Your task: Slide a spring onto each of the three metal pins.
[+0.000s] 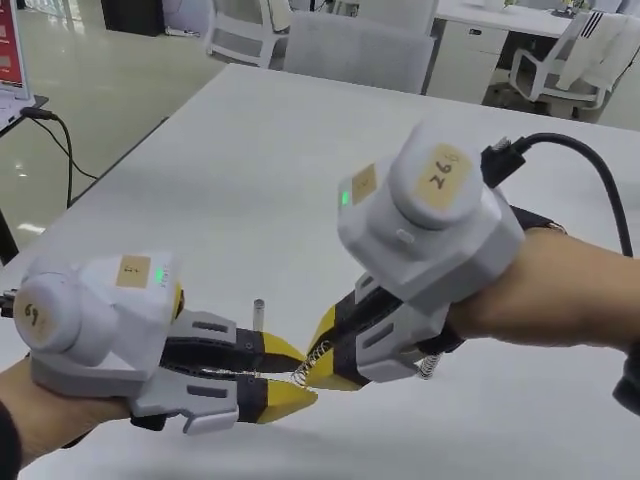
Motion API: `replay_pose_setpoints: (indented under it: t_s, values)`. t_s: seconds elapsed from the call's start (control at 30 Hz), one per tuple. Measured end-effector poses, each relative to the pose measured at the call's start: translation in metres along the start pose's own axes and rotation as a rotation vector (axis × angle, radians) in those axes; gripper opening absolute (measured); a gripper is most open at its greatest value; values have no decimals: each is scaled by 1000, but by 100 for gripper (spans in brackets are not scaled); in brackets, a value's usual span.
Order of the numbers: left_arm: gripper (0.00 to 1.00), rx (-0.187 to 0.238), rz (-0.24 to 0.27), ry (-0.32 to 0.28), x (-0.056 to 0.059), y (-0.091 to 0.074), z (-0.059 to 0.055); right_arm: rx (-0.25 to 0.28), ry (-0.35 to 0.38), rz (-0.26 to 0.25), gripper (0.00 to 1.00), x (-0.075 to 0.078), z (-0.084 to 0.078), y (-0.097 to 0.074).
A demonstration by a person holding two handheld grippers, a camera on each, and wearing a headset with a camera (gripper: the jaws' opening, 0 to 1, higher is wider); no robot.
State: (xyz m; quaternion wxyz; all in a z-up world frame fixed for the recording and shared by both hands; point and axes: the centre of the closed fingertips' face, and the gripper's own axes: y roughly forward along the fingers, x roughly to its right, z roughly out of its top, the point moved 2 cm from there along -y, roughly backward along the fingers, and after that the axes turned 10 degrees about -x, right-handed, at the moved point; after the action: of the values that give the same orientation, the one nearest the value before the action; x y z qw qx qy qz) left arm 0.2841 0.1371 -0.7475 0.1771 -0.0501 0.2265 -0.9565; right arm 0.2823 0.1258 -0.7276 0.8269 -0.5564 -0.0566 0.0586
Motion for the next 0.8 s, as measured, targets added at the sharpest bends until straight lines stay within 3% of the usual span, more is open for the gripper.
replay_pose_setpoints:
  t_s: [0.37, 0.8]
  values:
    - [20, -10, 16, -41, -3, -5, -6, -21, 10, -18, 8, 5, -11, -3]
    - [35, 5, 90, -118, -13, -25, -17, -53, 27, -37, 8, 13, -23, -5]
